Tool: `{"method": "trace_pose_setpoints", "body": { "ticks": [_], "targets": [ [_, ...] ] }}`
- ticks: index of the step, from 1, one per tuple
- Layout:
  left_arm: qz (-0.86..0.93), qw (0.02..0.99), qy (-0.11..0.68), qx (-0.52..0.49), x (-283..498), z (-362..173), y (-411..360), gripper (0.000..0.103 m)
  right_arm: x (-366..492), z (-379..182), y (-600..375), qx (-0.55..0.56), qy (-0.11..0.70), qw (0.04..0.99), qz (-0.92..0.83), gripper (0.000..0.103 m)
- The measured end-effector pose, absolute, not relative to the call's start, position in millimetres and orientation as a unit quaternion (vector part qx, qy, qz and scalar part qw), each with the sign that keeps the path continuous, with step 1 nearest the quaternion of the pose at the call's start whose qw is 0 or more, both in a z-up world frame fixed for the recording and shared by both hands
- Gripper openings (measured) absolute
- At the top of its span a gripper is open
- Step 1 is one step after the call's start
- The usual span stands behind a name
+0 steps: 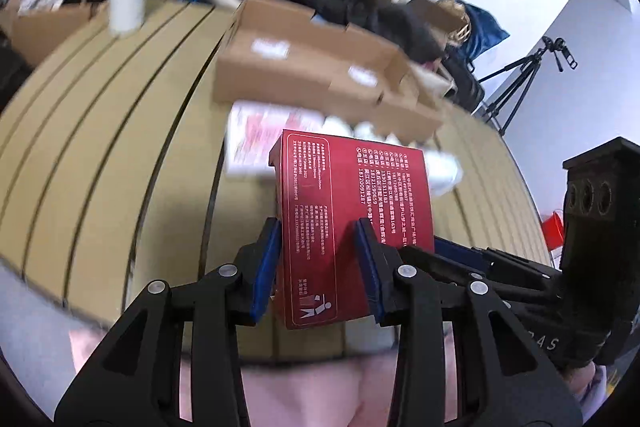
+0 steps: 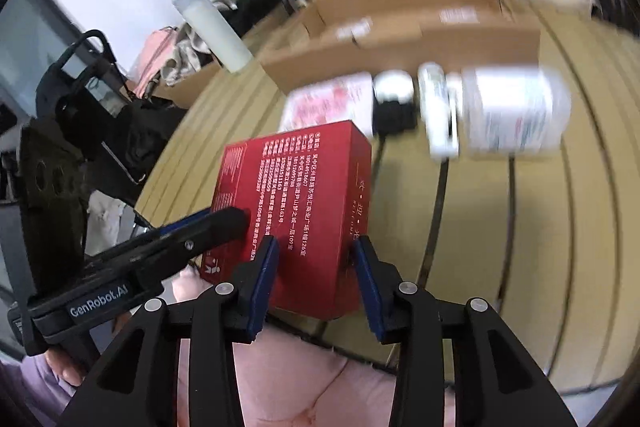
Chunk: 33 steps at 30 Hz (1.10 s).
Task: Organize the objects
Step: 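Grasp the red box with the left tool and place it in the cardboard tray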
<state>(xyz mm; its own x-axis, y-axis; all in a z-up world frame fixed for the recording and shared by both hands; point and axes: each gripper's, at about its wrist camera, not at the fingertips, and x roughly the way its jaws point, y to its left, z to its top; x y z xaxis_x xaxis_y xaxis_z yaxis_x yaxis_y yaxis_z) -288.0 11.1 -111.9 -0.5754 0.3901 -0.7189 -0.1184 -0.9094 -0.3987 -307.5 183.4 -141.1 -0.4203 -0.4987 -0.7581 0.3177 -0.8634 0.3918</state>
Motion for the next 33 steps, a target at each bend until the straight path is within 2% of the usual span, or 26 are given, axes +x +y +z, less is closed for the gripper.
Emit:
{"method": "trace_pose_setpoints", "body": {
  "ticks": [4, 6, 8, 12, 16, 19, 20, 24, 28, 30, 31, 33],
  "targets": [
    [0.878, 0.172, -0.163, -0.415, -355.3, -73.1, 5.4, 0.033, -360.2, -99.8, 193.4, 0.451, -0.102, 0.242, -0.853, 0.042],
    [0.875, 0.197, -0.152, -0.416, -398.2, -62.4, 3.2, 0.038, -402.6, -82.1, 189.5, 0.448, -0.097, 0.232, -0.858, 0.042],
    [0.871, 0.174, -0.165, -0.429, -449.7, -59.6, -7.3, 0.038, -453.9, -72.3, 183.1, 0.450, -0.098, 0.230, -0.857, 0.042],
    [0.880, 0.145, -0.138, -0.431, -528.2, -70.3, -18.1, 0.038, -538.6, -82.5, 165.8, 0.474, -0.095, 0.235, -0.843, 0.042],
    [0.882, 0.093, -0.093, -0.452, -578.4, -106.6, -20.0, 0.041, -601.6, -121.0, 147.3, 0.511, -0.101, 0.219, -0.825, 0.042],
    [0.895, 0.069, -0.049, -0.438, -579.4, -122.4, -23.2, 0.044, -639.6, -171.7, 139.3, 0.569, -0.103, 0.186, -0.794, 0.042],
    [0.896, 0.078, -0.052, -0.434, -576.9, -122.1, -25.1, 0.049, -641.4, -181.0, 138.7, 0.581, -0.095, 0.172, -0.790, 0.042],
    [0.910, 0.085, -0.056, -0.403, -550.6, -100.9, -34.4, 0.060, -636.9, -177.4, 149.5, 0.564, -0.110, 0.183, -0.798, 0.042],
    [0.918, 0.082, -0.046, -0.385, -517.5, -51.5, -43.4, 0.071, -602.0, -124.6, 168.0, 0.531, -0.061, 0.166, -0.829, 0.042],
    [0.921, 0.055, -0.027, -0.386, -495.4, -24.6, -46.6, 0.089, -577.6, -91.3, 182.9, 0.505, -0.038, 0.164, -0.847, 0.042],
    [0.921, 0.022, 0.001, -0.389, -481.8, -11.9, -47.9, 0.093, -563.0, -71.9, 190.1, 0.491, -0.024, 0.164, -0.855, 0.043],
    [0.925, -0.011, 0.035, -0.377, -454.9, 9.2, -51.1, 0.096, -533.8, -34.6, 208.0, 0.468, 0.004, 0.169, -0.867, 0.058]
  ]
}}
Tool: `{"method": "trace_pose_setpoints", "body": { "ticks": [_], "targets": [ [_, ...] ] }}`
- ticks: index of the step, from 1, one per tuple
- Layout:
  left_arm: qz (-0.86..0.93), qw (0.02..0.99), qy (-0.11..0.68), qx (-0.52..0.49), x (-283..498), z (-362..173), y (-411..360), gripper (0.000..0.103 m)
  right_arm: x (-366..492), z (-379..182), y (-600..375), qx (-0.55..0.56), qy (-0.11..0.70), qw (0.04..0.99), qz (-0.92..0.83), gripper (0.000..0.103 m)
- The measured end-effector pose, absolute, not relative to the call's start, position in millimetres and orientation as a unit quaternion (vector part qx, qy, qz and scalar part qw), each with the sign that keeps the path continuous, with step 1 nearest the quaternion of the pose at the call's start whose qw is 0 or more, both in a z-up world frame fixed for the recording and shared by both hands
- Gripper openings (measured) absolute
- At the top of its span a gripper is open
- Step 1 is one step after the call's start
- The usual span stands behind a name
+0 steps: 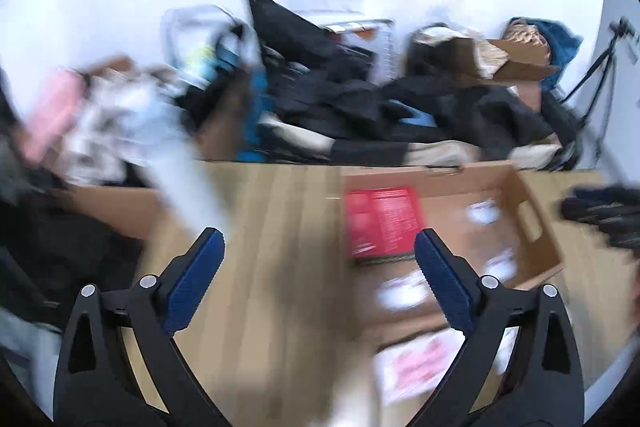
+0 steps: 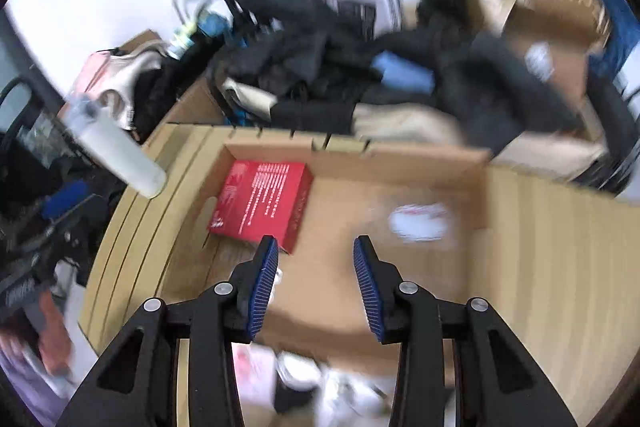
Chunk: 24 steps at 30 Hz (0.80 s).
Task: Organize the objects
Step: 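Withdraw the left tool from the tray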
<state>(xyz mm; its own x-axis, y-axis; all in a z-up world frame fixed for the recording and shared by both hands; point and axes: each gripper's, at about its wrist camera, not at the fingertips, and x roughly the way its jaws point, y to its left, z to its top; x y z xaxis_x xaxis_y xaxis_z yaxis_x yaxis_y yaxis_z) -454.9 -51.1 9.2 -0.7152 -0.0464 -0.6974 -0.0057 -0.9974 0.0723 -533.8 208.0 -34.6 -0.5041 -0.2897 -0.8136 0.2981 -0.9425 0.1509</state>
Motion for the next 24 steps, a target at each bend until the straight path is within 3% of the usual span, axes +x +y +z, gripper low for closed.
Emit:
{"method": "trace_pose_setpoints", "body": {
  "ticks": [1, 2, 10, 13, 16, 17, 20, 21, 24],
  "targets": [
    [-0.929, 0.018, -0.046, 0.367, -432.1, 23.7, -54.0, 0.098, -520.3, -21.5, 217.0, 0.465, 0.014, 0.177, -0.867, 0.084],
    [-0.930, 0.019, -0.049, 0.363, -419.0, 30.9, -55.7, 0.103, -505.1, -10.7, 227.1, 0.470, 0.019, 0.187, -0.863, 0.093],
    [-0.930, -0.004, -0.017, 0.368, -286.4, 86.5, -70.0, 0.103, -384.0, 37.9, 279.5, 0.448, 0.027, 0.147, -0.881, 0.093],
    [-0.938, -0.010, -0.027, 0.345, -248.2, 99.2, -66.6, 0.103, -324.3, 73.0, 281.6, 0.380, 0.029, 0.136, -0.914, 0.093],
    [-0.950, -0.012, -0.022, 0.310, -206.5, 106.8, -66.9, 0.103, -244.1, 114.7, 277.9, 0.239, 0.040, 0.180, -0.953, 0.094],
    [-0.953, -0.013, -0.015, 0.303, -194.5, 104.9, -67.2, 0.103, -225.5, 114.9, 275.8, 0.213, 0.048, 0.203, -0.954, 0.103],
    [-0.953, -0.024, -0.006, 0.302, -152.8, 77.1, -63.5, 0.103, -193.4, 72.9, 253.3, 0.245, 0.080, 0.274, -0.927, 0.103],
    [-0.952, -0.023, -0.005, 0.306, -144.3, 69.4, -62.0, 0.103, -191.1, 40.8, 240.2, 0.311, 0.096, 0.276, -0.905, 0.103],
    [-0.943, -0.027, 0.014, 0.332, -109.9, 29.1, -57.3, 0.103, -170.2, -27.5, 227.8, 0.371, 0.080, 0.233, -0.896, 0.103]
  ]
}}
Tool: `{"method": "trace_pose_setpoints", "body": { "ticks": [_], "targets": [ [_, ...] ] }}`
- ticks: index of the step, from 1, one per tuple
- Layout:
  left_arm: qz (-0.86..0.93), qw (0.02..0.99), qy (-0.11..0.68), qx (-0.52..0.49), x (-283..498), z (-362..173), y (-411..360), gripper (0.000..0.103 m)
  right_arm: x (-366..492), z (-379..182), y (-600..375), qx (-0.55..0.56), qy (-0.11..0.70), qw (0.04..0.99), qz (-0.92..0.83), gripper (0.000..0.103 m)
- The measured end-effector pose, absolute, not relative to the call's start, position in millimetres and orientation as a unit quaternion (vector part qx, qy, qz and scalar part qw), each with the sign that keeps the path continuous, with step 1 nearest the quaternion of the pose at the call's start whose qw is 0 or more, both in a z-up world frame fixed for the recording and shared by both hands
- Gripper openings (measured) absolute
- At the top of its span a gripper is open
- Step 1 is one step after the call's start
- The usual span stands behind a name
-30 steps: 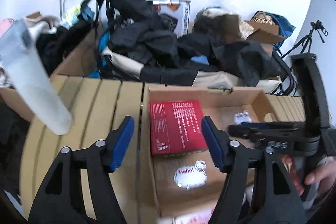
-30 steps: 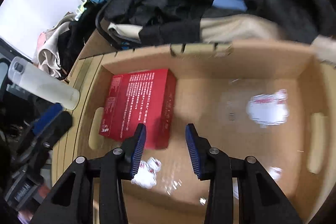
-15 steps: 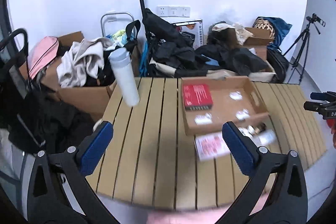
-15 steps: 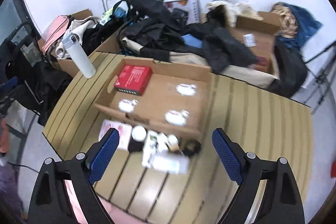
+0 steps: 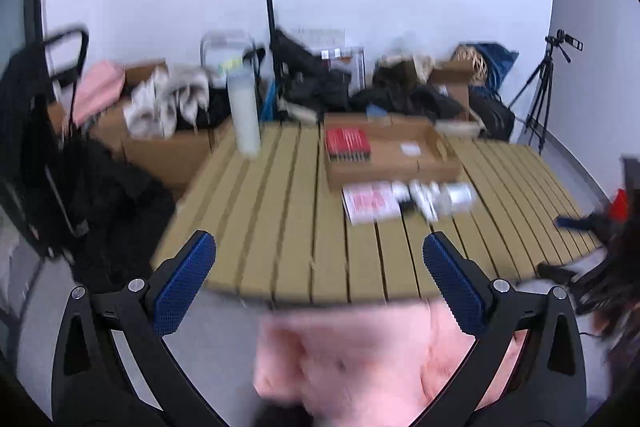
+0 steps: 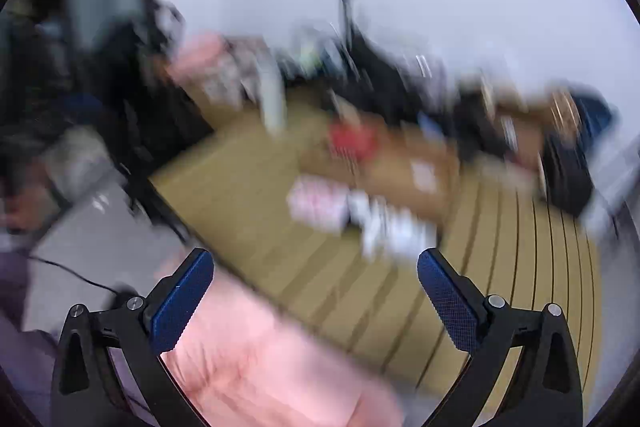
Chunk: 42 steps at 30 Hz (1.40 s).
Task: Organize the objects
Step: 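Withdraw the left tool from the tray, then grasp the pink greeting card with the left tool and drop it in the tray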
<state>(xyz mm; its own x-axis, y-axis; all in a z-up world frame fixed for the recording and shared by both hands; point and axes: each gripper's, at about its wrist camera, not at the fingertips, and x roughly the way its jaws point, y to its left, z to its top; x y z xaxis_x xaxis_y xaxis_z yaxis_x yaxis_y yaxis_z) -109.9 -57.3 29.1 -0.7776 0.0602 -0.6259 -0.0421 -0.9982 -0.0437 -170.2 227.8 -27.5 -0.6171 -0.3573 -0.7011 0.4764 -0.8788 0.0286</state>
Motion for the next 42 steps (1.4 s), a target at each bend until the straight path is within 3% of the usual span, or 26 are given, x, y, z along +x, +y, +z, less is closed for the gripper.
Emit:
{"method": "trace_pose_setpoints", "body": {
  "ticks": [3, 6, 10, 15, 20, 28, 30, 31, 32, 34, 35, 36, 38, 42],
  "targets": [
    [0.929, 0.035, -0.033, -0.368, -92.4, -7.4, -51.9, 0.103, -142.0, -70.2, 233.2, 0.385, -0.052, 0.284, -0.876, 0.103],
    [0.913, 0.040, -0.015, -0.405, -95.4, -26.0, -38.3, 0.103, -129.2, -88.9, 238.5, 0.383, -0.117, 0.267, -0.876, 0.103],
    [0.921, 0.051, -0.016, -0.385, -89.1, -22.8, -27.1, 0.103, -127.5, -91.9, 238.5, 0.398, -0.074, 0.199, -0.892, 0.103],
    [0.912, 0.053, -0.007, -0.408, -93.5, -37.2, -19.5, 0.103, -135.0, -101.0, 244.3, 0.406, -0.099, 0.193, -0.887, 0.103],
    [0.903, 0.055, -0.018, -0.425, -112.1, -51.4, -21.1, 0.103, -134.1, -106.0, 237.1, 0.394, -0.045, 0.163, -0.903, 0.103],
    [0.895, 0.057, -0.032, -0.441, -210.0, -79.9, -24.2, 0.103, -198.1, -102.7, 217.6, 0.386, -0.022, 0.206, -0.899, 0.102],
    [0.894, 0.078, -0.043, -0.440, -236.7, -86.9, -23.7, 0.103, -226.4, -98.5, 202.8, 0.377, 0.000, 0.219, -0.900, 0.094],
    [0.893, 0.087, -0.053, -0.439, -256.1, -93.1, -24.1, 0.103, -242.7, -97.9, 193.9, 0.373, 0.011, 0.224, -0.900, 0.086],
    [0.891, 0.091, -0.064, -0.440, -272.7, -99.8, -24.4, 0.101, -263.7, -100.6, 183.4, 0.375, 0.020, 0.224, -0.899, 0.075],
    [0.887, 0.097, -0.088, -0.443, -308.2, -115.5, -25.4, 0.093, -307.5, -110.8, 171.3, 0.391, 0.013, 0.225, -0.892, 0.065],
    [0.885, 0.102, -0.095, -0.444, -322.4, -122.8, -24.4, 0.084, -337.9, -121.0, 167.9, 0.407, -0.003, 0.230, -0.884, 0.062],
    [0.881, 0.102, -0.104, -0.450, -341.5, -133.6, -23.3, 0.076, -359.1, -129.9, 165.8, 0.421, -0.017, 0.229, -0.878, 0.060],
    [0.873, 0.107, -0.119, -0.460, -363.1, -149.4, -21.5, 0.069, -402.9, -150.7, 159.5, 0.447, -0.038, 0.230, -0.864, 0.052],
    [0.847, 0.133, -0.159, -0.489, -392.2, -181.4, -19.3, 0.050, -446.9, -176.4, 143.9, 0.472, -0.024, 0.224, -0.853, 0.046]
  ]
}}
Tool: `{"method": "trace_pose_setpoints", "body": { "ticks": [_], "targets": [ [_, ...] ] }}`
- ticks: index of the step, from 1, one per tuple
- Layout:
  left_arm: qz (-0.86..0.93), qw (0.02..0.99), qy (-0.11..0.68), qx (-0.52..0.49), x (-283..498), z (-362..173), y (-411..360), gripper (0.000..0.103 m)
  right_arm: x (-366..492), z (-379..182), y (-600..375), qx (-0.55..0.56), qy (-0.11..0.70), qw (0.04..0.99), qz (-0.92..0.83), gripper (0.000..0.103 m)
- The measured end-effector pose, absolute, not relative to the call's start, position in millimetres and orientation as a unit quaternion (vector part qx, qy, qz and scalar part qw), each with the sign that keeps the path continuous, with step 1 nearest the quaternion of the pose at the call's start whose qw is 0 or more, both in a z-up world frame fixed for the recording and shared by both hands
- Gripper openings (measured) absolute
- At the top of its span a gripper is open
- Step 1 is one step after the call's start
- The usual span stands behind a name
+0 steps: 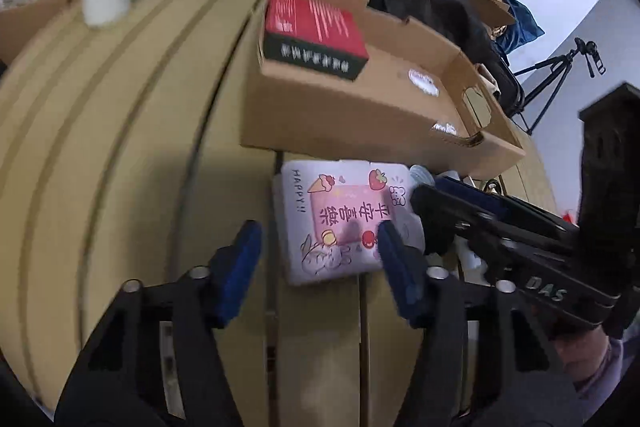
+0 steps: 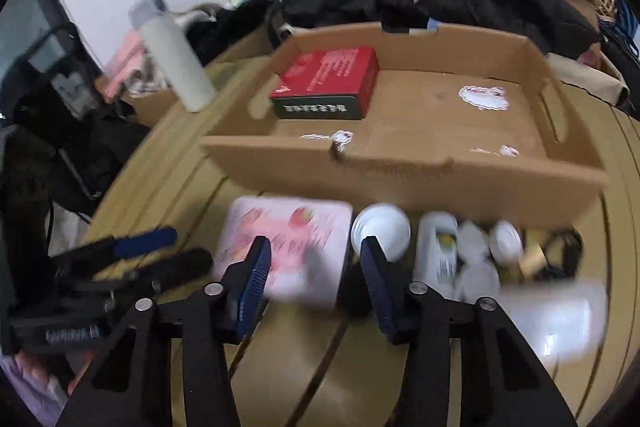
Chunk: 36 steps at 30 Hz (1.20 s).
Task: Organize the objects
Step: 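Grasp the pink greeting card with the left tool and drop it in the tray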
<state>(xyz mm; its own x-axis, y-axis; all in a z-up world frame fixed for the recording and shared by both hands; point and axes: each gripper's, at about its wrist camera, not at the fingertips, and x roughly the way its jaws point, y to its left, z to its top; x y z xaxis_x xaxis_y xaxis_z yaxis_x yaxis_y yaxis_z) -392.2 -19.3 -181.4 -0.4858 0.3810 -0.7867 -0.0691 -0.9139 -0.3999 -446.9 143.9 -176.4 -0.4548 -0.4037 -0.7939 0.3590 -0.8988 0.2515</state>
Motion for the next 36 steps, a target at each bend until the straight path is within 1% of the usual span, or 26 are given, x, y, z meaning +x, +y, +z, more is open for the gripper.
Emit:
{"method": "trace_pose_setpoints", "body": {
  "ticks": [1, 3, 4, 7, 8, 10, 12, 16, 17, 18, 22, 24, 27, 28, 29, 30, 31, 32, 34, 36],
  "targets": [
    [0.846, 0.132, -0.156, -0.493, -394.9, -186.9, -17.4, 0.048, -453.2, -182.8, 140.4, 0.483, -0.017, 0.218, -0.848, 0.046],
    [0.845, 0.133, -0.152, -0.495, -395.2, -193.4, -14.6, 0.040, -461.0, -194.5, 135.8, 0.500, -0.015, 0.209, -0.840, 0.042],
    [0.852, 0.128, -0.148, -0.485, -391.8, -192.5, -15.0, 0.038, -461.4, -198.4, 134.2, 0.498, -0.018, 0.215, -0.840, 0.042],
    [0.850, 0.122, -0.152, -0.490, -382.9, -192.7, -19.4, 0.033, -461.9, -199.3, 131.9, 0.497, -0.025, 0.221, -0.839, 0.041],
    [0.848, 0.120, -0.152, -0.494, -380.6, -191.7, -21.8, 0.029, -459.5, -197.7, 128.4, 0.498, -0.017, 0.224, -0.838, 0.040],
    [0.843, 0.114, -0.149, -0.503, -364.2, -186.0, -28.7, 0.029, -443.8, -191.6, 116.7, 0.493, 0.016, 0.240, -0.836, 0.039],
    [0.842, 0.108, -0.151, -0.506, -340.0, -180.8, -37.3, 0.029, -423.9, -185.2, 108.9, 0.485, 0.030, 0.263, -0.833, 0.039],
    [0.831, 0.119, -0.178, -0.514, -295.4, -173.7, -44.3, 0.029, -359.1, -184.6, 106.3, 0.499, 0.029, 0.273, -0.822, 0.039],
    [0.829, 0.124, -0.183, -0.514, -288.1, -172.6, -42.6, 0.030, -348.2, -184.0, 107.7, 0.497, 0.026, 0.273, -0.823, 0.039],
    [0.830, 0.125, -0.186, -0.511, -280.3, -171.9, -41.7, 0.035, -336.0, -182.4, 111.5, 0.493, 0.021, 0.270, -0.827, 0.039],
    [0.837, 0.105, -0.163, -0.512, -265.7, -175.8, -34.9, 0.043, -317.0, -183.0, 128.6, 0.481, -0.006, 0.232, -0.845, 0.040],
    [0.830, 0.110, -0.164, -0.522, -267.6, -179.8, -32.3, 0.055, -316.0, -188.8, 133.6, 0.493, -0.025, 0.241, -0.836, 0.045],
    [0.830, 0.115, -0.175, -0.516, -267.5, -181.7, -31.4, 0.055, -316.4, -191.3, 134.2, 0.498, -0.038, 0.247, -0.830, 0.051],
    [0.830, 0.117, -0.182, -0.514, -269.1, -183.1, -32.3, 0.054, -317.9, -191.9, 132.8, 0.497, -0.038, 0.247, -0.831, 0.052],
    [0.829, 0.119, -0.186, -0.514, -269.2, -184.6, -32.2, 0.048, -321.1, -193.7, 130.9, 0.496, -0.038, 0.244, -0.833, 0.052],
    [0.827, 0.120, -0.189, -0.517, -270.4, -186.5, -31.9, 0.038, -322.4, -196.9, 129.8, 0.498, -0.039, 0.243, -0.832, 0.052],
    [0.828, 0.116, -0.187, -0.516, -270.5, -186.9, -31.1, 0.033, -323.9, -200.3, 127.0, 0.505, -0.038, 0.244, -0.827, 0.052],
    [0.829, 0.118, -0.185, -0.514, -269.3, -185.6, -29.7, 0.022, -322.2, -200.3, 126.4, 0.501, -0.034, 0.244, -0.830, 0.050],
    [0.837, 0.110, -0.174, -0.507, -264.5, -178.8, -25.4, 0.021, -320.5, -197.8, 120.6, 0.501, -0.018, 0.236, -0.833, 0.047],
    [0.841, 0.108, -0.173, -0.502, -260.2, -171.5, -23.4, 0.021, -315.0, -188.3, 124.2, 0.494, -0.019, 0.229, -0.839, 0.039]
  ]
}}
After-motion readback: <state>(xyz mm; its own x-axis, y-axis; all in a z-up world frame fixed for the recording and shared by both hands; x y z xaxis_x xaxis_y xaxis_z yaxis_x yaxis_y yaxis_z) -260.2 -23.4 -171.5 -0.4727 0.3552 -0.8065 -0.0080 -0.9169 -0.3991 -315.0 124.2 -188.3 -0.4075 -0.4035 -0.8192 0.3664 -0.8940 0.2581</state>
